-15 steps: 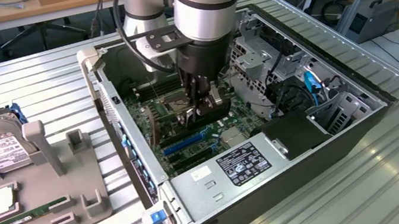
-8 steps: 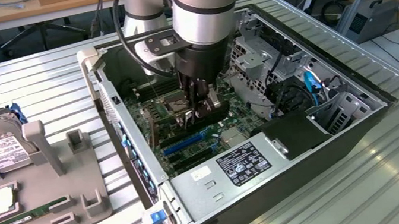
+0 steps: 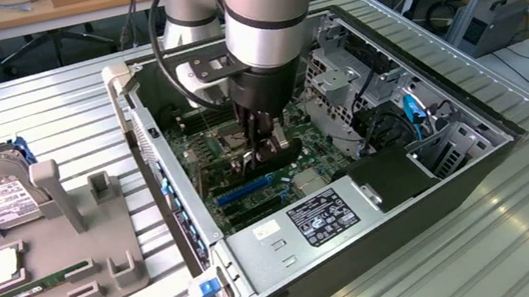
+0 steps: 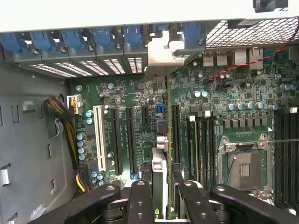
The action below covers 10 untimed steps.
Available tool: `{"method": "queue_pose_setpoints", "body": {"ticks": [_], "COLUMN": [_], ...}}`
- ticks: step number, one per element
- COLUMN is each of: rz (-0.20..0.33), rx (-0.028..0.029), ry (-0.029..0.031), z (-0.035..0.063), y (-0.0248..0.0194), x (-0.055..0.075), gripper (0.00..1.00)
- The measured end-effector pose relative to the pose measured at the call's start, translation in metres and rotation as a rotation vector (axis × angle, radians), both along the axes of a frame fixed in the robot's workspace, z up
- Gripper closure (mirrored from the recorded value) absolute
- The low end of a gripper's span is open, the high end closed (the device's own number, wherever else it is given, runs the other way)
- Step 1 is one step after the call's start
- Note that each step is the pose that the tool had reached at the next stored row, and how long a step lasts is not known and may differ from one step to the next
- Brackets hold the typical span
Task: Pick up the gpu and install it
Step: 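Insert the gpu into the slot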
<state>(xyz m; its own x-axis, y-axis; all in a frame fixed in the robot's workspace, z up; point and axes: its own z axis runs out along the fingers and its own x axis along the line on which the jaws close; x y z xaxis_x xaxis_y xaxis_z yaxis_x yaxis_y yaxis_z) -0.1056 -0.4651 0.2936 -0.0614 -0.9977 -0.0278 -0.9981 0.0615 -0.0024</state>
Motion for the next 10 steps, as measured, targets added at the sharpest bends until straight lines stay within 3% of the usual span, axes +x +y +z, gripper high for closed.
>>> {"method": "queue_pose_setpoints", "body": {"ticks": [10], "rz": [0.0], "rx": [-0.0001], "ry": [0.0], "z": [-0.0082], "y": [0.0], "x": [-0.0049], "gripper": [0.73]}}
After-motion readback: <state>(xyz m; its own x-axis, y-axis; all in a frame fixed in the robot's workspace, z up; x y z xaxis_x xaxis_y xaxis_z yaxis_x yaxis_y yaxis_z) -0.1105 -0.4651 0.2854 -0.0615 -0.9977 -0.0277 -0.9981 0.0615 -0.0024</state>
